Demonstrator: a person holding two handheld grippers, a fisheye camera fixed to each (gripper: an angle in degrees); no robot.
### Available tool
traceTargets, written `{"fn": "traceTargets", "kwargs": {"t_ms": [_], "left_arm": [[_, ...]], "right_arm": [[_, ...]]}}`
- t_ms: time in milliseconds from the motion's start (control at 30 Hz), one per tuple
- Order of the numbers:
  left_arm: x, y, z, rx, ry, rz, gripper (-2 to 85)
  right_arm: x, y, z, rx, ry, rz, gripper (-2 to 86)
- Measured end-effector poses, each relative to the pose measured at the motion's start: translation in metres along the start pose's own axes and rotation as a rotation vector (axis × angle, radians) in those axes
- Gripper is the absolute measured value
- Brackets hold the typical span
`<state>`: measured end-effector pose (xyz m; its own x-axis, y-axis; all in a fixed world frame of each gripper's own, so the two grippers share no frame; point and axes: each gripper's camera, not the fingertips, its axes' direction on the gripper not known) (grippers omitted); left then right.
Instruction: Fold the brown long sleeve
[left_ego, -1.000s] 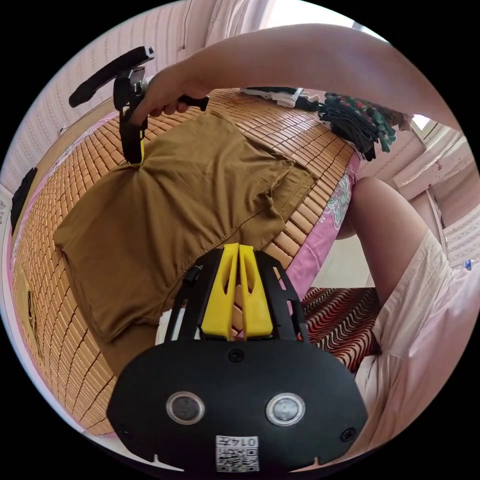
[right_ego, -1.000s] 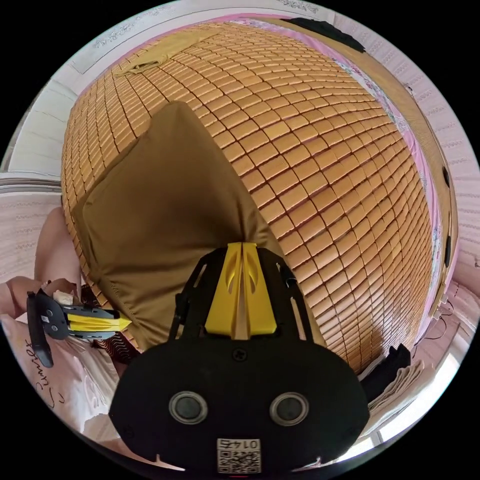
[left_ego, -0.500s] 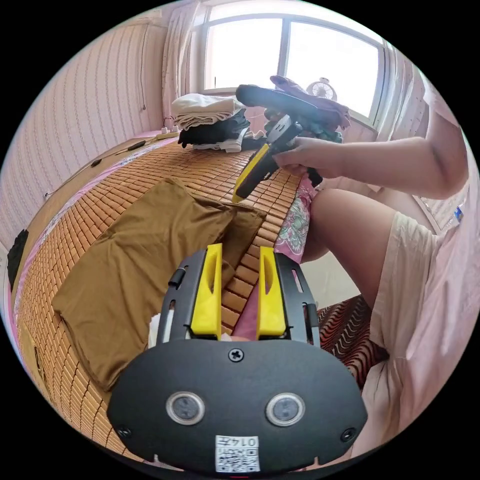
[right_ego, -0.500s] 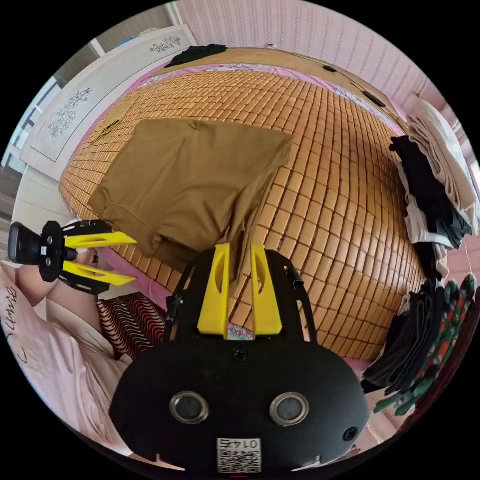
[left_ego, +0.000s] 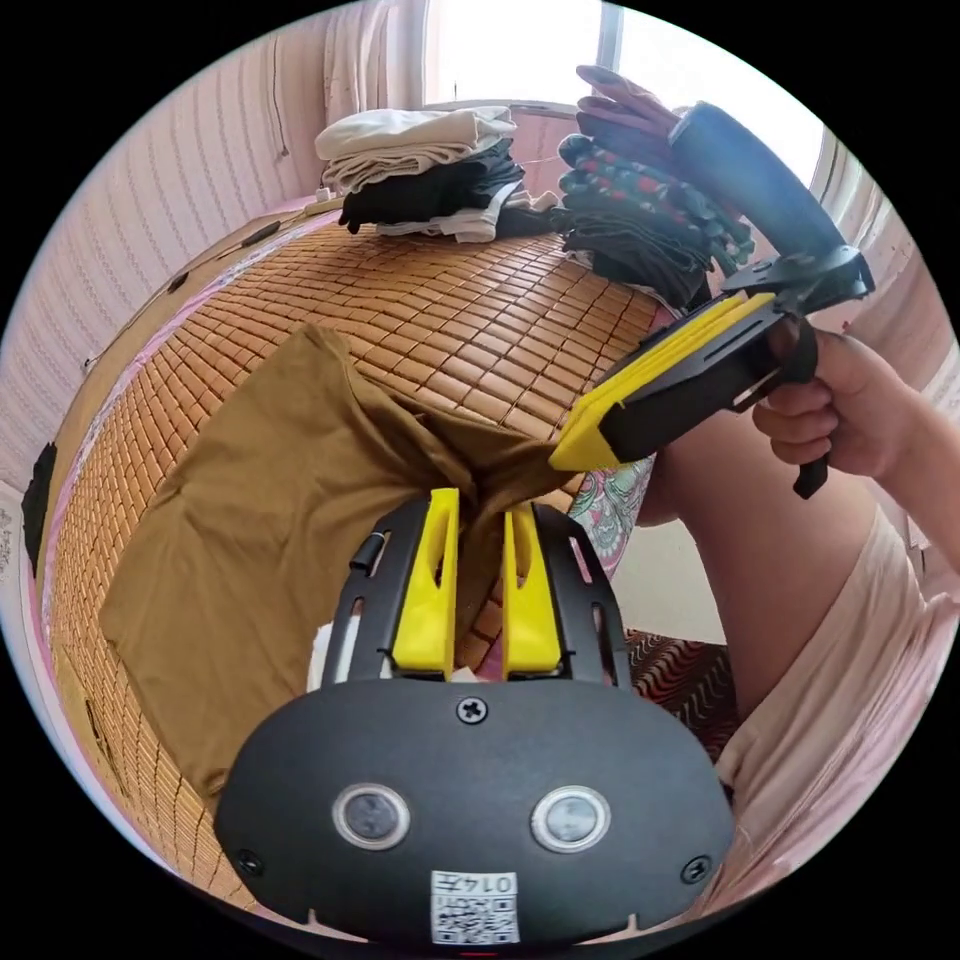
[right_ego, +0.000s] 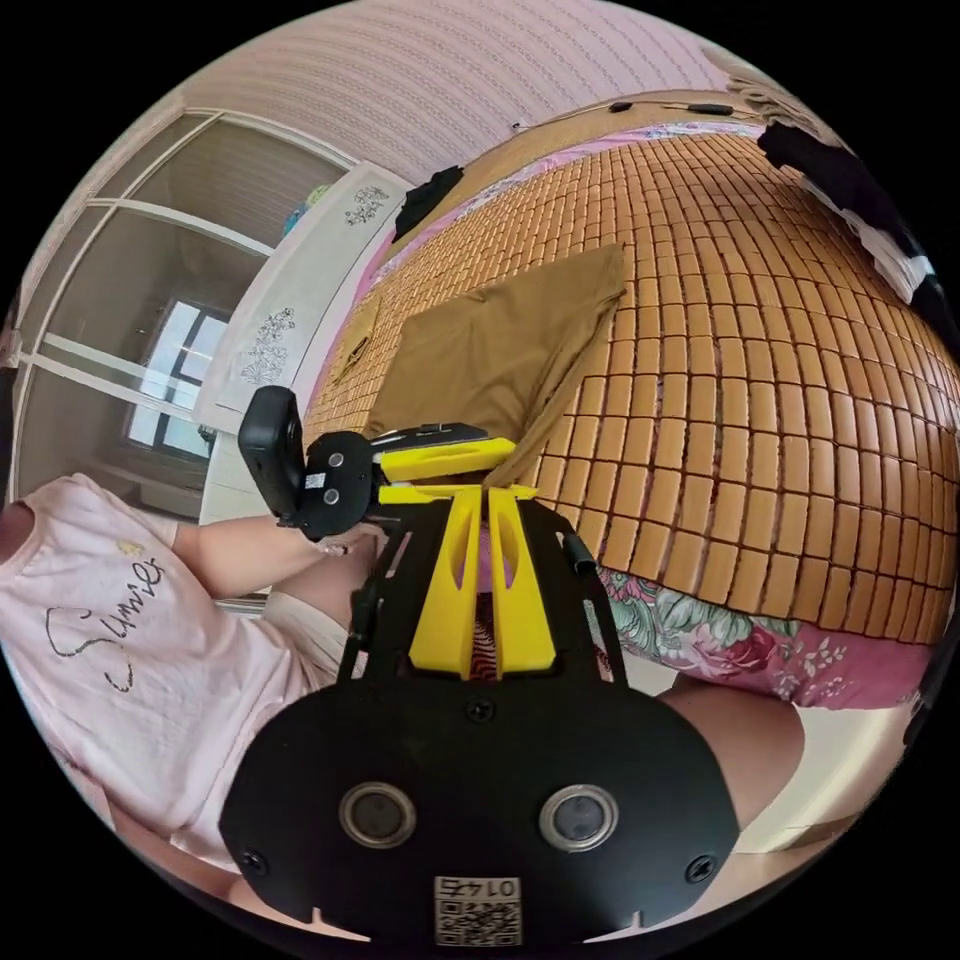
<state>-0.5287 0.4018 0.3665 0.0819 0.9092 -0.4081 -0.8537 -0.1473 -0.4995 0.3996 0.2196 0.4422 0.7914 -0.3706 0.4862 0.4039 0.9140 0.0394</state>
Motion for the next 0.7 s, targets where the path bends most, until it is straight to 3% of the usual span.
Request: {"fn": "traceTargets", "kwargs": {"t_ms": [100,267,433,500,600,700], "left_arm": [[0.016,0.019,-0.020,0.004,0.066,0.022,0.7],[0.055,0.061,-0.051,-0.024,0.042,0.109,-0.5],[0.071,0.093,-0.073,-0.014,0.035,0.095,-0.6],[0.075,0.103,-0.079,-0.012,0.032,0.096,-0.6],[0.078,0.116,-0.090,-0.001,0.033,0.080,-0.7],[0.079,0.126,-0.103,0.030,0.019,0.072,-0.7]], "right_arm": [[-0.001,0.024,-0.006,-0.003,-0.085,-0.020,1.8],[0.034,0.054,-0.017,0.116,0.193,0.168,9.0],[0.074,0.053,-0.008,0.247,0.145,0.315,13.3],[0.087,0.048,0.002,0.237,0.184,0.368,12.2],[0.101,0.049,0.007,0.235,0.267,0.460,3.0],[0.114,0.058,-0.006,0.284,0.088,0.459,0.5]]}}
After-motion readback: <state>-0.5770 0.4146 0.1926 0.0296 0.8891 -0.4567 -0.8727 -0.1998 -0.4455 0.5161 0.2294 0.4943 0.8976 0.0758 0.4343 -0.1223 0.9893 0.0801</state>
